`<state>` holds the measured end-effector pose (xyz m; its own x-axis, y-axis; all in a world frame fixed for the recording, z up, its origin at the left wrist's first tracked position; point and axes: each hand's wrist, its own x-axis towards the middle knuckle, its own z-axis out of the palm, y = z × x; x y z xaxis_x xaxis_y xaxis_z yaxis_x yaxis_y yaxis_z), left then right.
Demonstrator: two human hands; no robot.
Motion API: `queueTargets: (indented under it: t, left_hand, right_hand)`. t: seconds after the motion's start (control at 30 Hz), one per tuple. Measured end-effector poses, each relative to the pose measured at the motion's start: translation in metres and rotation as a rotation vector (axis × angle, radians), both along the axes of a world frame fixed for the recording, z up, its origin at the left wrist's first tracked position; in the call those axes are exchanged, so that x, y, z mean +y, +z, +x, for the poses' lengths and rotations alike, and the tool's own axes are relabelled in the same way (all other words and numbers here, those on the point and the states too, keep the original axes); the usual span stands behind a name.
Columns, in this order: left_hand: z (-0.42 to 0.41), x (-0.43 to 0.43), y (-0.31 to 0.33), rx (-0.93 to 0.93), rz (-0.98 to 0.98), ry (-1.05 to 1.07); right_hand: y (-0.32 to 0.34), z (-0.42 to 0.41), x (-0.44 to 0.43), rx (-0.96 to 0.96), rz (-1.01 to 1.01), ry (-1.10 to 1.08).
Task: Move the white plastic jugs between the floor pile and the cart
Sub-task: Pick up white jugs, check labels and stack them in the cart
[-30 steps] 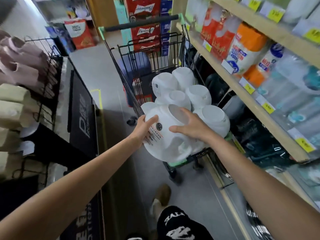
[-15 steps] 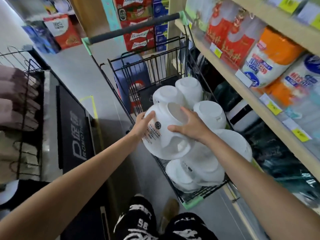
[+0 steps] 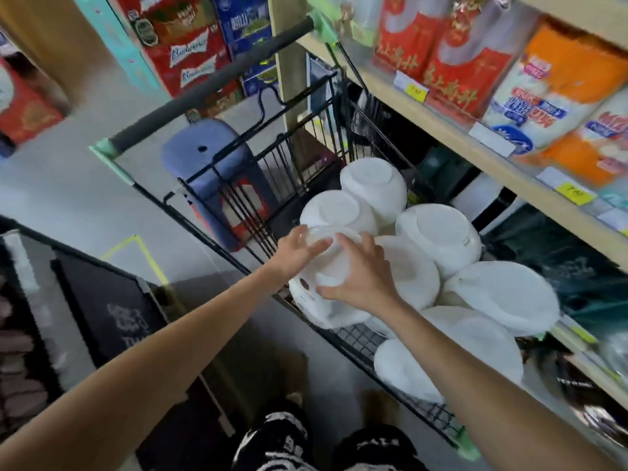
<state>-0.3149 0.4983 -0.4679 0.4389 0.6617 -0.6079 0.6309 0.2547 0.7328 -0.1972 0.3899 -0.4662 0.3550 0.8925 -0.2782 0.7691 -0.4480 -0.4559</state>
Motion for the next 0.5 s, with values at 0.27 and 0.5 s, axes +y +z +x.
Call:
queueTargets:
  t: [0.27,0.5]
  left_hand:
    - [-0.02,0.049,-0.052,0.059,-0.052,-0.084]
    - [-0.03,0.077,-0.077,0.107,-0.129,-0.121]
  right_hand:
    - [-0.047,-0.033,0.042,-0.078,-0.059,-0.035]
    - [-0.084,-0.05,0.068,-0.108,-0.09,-0.012]
